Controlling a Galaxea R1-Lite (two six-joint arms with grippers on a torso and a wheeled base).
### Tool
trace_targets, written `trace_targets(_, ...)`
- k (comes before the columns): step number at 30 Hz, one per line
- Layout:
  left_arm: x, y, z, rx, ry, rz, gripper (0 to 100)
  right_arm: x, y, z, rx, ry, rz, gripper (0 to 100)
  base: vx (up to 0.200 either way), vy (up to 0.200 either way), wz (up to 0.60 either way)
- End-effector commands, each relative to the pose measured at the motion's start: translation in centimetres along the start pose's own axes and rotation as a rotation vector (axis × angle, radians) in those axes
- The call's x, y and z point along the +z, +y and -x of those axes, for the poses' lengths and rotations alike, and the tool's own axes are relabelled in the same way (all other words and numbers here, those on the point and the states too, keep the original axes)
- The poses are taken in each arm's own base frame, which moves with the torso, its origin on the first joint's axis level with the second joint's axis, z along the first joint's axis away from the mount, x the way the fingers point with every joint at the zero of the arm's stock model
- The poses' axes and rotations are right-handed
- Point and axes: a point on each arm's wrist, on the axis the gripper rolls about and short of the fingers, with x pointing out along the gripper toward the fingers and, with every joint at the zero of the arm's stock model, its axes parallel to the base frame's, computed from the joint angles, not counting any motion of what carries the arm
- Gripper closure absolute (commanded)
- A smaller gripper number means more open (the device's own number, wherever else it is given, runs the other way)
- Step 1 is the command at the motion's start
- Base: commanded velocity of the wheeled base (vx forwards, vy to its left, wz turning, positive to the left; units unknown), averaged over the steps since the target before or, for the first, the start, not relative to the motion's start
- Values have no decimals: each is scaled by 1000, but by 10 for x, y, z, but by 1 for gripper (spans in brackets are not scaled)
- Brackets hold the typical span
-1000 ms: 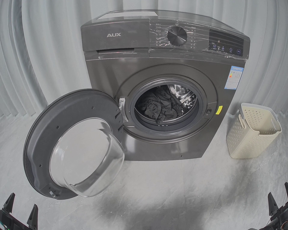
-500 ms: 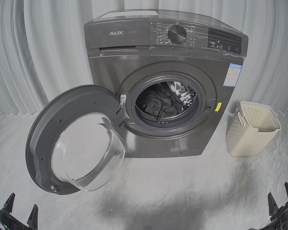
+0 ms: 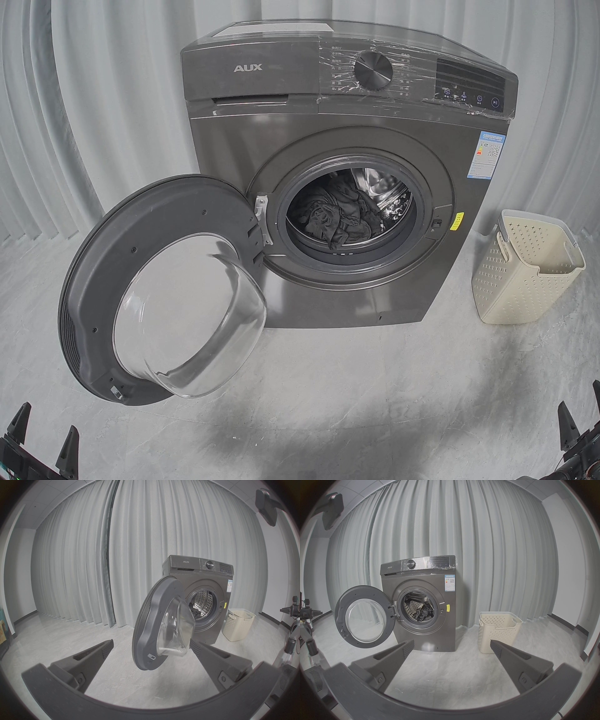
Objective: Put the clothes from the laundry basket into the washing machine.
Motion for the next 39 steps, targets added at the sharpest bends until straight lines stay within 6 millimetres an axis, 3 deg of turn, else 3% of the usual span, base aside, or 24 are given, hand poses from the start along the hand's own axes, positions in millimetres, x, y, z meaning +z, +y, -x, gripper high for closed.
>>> trace_targets(1,-5,0,0,3,2,3,0,-5,0,0,1,2,0,0,0,0,0)
trace_targets(12,-4,0,0,9,-5,2,0,-5,0,0,1,2,0,0,0,0,0)
trace_targets(13,2,0,1,17,-38,18,0,-5,0,0,1,2,0,0,0,0,0)
trace_targets(14,29,0,8,25,-155,32,0,-5,0,0,1,2,0,0,0,0,0)
trace_targets(15,29,0,8,25,-155,32,0,-5,0,0,1,2,0,0,0,0,0)
trace_targets(16,81,0,21,10,-293,59,0,-5,0,0,1,2,0,0,0,0,0)
trace_targets(17,94,0,15,-11,-251,66,0,-5,0,0,1,2,0,0,0,0,0)
trace_targets(18,94,0,14,-14,-243,66,0,-5,0,0,1,2,0,0,0,0,0)
trace_targets(23,101,-2,-41,-64,59,45,0,-5,0,0,1,2,0,0,0,0,0)
trace_targets(24,102,-2,-42,-63,62,43,0,-5,0,0,1,2,0,0,0,0,0)
trace_targets(27,119,-3,-79,-25,86,40,0,-5,0,0,1,2,0,0,0,0,0)
trace_targets(29,119,-3,-79,-25,86,40,0,-5,0,0,1,2,0,0,0,0,0)
trace_targets(30,131,2,-104,40,101,29,0,-5,0,0,1,2,0,0,0,0,0)
trace_targets(35,142,3,-124,-6,119,0,0,-5,0,0,1,2,0,0,0,0,0)
trace_targets(39,139,4,-139,-65,170,4,0,-5,0,0,1,2,0,0,0,0,0)
